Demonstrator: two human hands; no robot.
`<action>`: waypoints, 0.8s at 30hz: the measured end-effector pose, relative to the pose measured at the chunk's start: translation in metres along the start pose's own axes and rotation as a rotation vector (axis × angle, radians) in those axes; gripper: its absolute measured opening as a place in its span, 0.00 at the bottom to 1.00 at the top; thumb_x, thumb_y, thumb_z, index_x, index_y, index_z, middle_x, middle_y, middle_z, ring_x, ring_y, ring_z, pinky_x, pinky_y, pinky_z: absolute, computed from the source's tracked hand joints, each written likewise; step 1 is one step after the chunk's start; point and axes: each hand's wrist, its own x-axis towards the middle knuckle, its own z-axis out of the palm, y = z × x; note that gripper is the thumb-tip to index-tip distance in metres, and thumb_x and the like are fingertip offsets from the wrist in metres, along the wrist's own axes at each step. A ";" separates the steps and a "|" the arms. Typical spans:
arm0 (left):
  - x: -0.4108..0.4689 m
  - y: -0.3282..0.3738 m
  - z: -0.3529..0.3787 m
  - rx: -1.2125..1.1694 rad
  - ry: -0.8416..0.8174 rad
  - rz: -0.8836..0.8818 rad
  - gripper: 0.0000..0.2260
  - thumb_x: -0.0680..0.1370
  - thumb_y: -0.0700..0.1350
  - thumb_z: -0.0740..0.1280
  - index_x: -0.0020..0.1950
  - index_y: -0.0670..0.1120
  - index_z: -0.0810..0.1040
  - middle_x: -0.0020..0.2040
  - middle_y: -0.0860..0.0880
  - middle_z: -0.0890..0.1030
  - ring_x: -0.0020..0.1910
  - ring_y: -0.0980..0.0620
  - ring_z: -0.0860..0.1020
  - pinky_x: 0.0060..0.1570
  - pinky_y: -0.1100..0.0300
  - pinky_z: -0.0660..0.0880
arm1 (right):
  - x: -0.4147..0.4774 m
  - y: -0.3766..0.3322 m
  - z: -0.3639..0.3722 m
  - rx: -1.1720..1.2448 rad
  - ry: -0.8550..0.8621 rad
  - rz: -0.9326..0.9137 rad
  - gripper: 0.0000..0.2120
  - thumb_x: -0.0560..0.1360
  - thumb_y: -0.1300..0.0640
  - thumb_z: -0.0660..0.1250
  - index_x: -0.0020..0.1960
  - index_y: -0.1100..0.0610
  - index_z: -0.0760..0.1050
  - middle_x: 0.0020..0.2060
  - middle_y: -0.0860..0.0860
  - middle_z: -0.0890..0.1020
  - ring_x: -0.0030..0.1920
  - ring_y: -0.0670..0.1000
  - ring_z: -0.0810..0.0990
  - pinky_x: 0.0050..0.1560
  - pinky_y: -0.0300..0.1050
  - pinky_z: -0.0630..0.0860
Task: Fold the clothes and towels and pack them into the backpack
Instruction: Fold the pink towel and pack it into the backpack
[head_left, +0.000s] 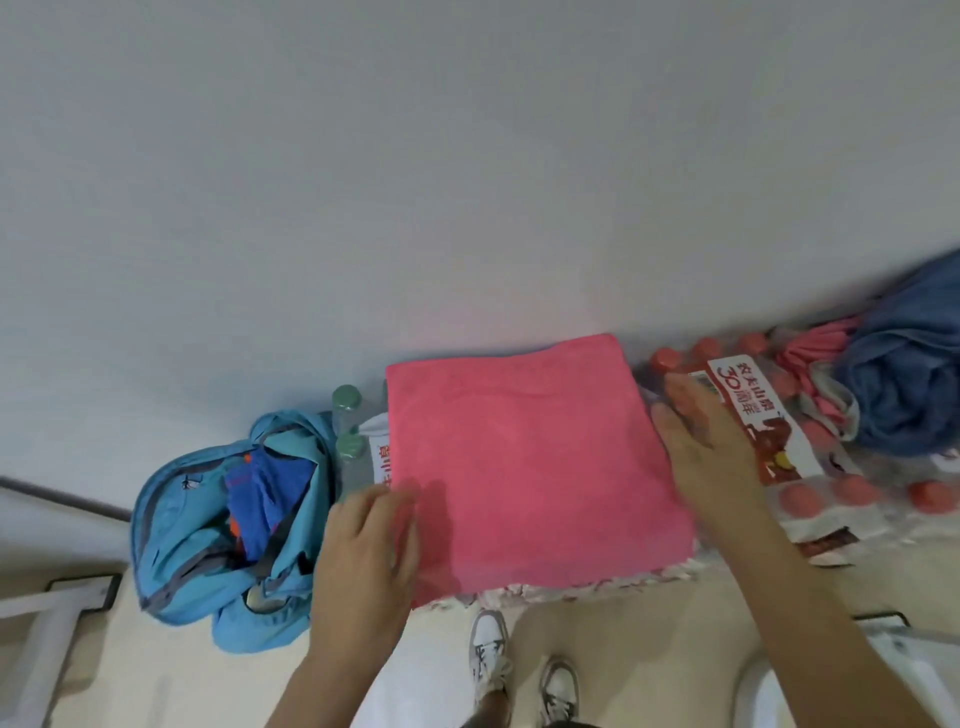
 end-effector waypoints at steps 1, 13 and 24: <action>-0.015 0.007 -0.003 -0.056 0.009 -0.086 0.06 0.76 0.41 0.66 0.50 0.49 0.79 0.44 0.55 0.76 0.42 0.57 0.74 0.42 0.58 0.73 | -0.018 0.009 -0.010 0.153 0.077 0.090 0.15 0.79 0.57 0.63 0.65 0.51 0.73 0.59 0.45 0.77 0.61 0.49 0.74 0.63 0.47 0.68; -0.089 0.021 0.034 -0.830 0.080 -0.976 0.11 0.75 0.43 0.71 0.55 0.45 0.75 0.50 0.46 0.81 0.46 0.46 0.79 0.47 0.52 0.76 | -0.086 0.079 -0.030 0.693 -0.122 0.767 0.15 0.77 0.57 0.66 0.63 0.53 0.71 0.54 0.58 0.81 0.58 0.56 0.79 0.57 0.57 0.75; -0.080 0.027 0.033 -0.999 0.116 -0.922 0.10 0.75 0.40 0.71 0.54 0.42 0.74 0.40 0.41 0.81 0.37 0.50 0.80 0.40 0.58 0.76 | -0.084 0.080 -0.016 0.935 -0.129 0.725 0.09 0.77 0.68 0.63 0.45 0.55 0.73 0.34 0.51 0.78 0.27 0.45 0.73 0.30 0.39 0.74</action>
